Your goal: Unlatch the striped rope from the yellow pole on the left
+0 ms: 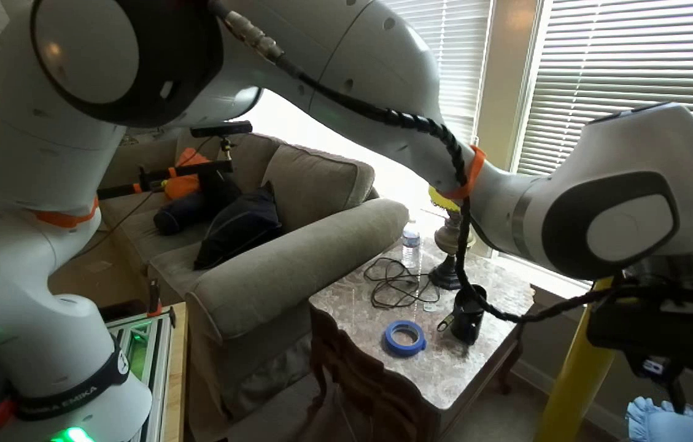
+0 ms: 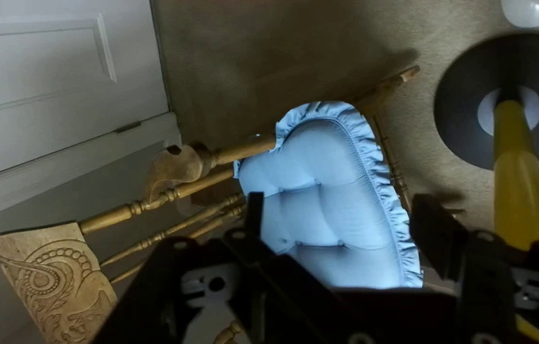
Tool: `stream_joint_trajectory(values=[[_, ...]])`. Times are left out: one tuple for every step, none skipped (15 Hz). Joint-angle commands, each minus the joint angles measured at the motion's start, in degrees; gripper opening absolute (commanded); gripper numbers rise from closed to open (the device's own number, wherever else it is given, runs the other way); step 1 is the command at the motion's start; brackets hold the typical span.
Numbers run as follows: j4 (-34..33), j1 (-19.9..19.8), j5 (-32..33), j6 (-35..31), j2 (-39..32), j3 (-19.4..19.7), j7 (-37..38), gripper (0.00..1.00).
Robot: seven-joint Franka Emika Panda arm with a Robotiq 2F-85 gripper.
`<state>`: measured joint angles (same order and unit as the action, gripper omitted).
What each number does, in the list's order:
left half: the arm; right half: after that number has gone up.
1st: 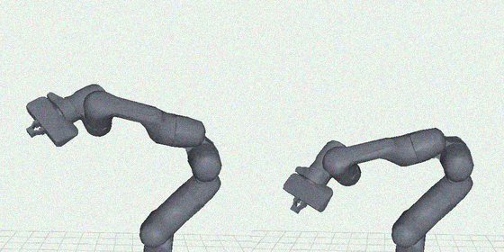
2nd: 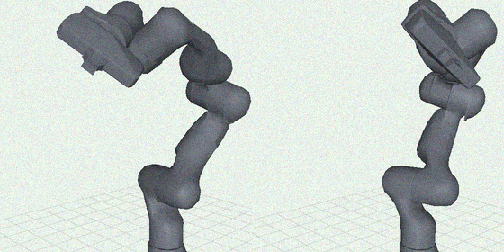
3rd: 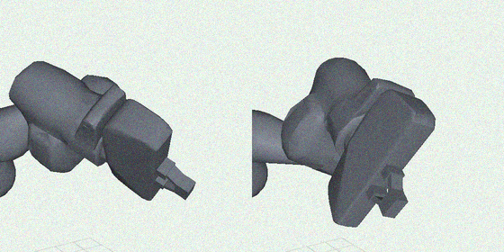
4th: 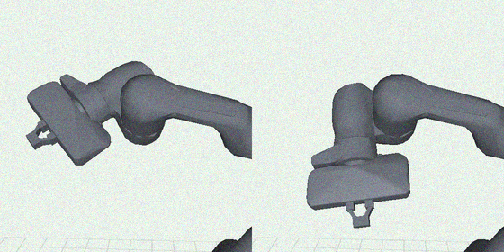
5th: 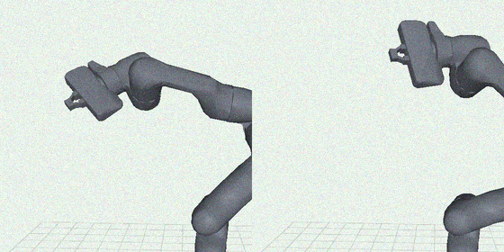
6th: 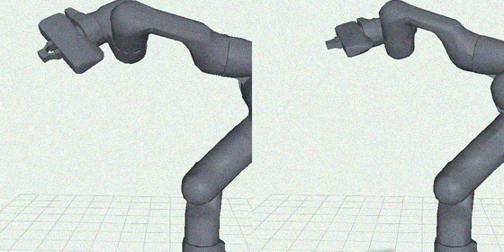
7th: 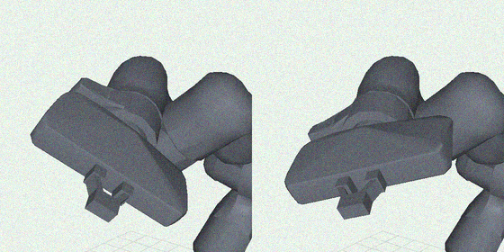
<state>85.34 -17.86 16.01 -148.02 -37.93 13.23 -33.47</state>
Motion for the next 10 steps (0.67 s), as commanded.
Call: stream_joint_trajectory(values=[[0.30, -0.05, -4.41, 11.53, 4.96, -4.23, 4.18, 1.00], [-0.19, 0.07, -5.42, 15.47, 6.14, -4.82, 5.32, 1.00], [-0.92, -0.04, -6.80, 19.00, 6.95, -5.54, 6.18, 1.00], [-1.56, 0.43, -7.36, 22.62, 8.04, -5.26, 8.35, 1.00], [-2.36, 0.66, -8.05, 25.71, 8.86, -5.04, 10.37, 1.00], [-3.13, 0.76, -8.87, 28.71, 9.57, -4.94, 12.20, 1.00], [-3.93, 0.70, -9.81, 31.84, 10.39, -4.93, 13.64, 1.00], [-4.34, 0.49, -10.77, 33.60, 11.03, -5.05, 14.54, 1.00], [-5.04, 0.42, -11.63, 35.58, 11.44, -5.04, 15.67, 1.00], [-5.25, 0.49, -12.15, 36.69, 12.10, -4.94, 16.75, 1.00]])
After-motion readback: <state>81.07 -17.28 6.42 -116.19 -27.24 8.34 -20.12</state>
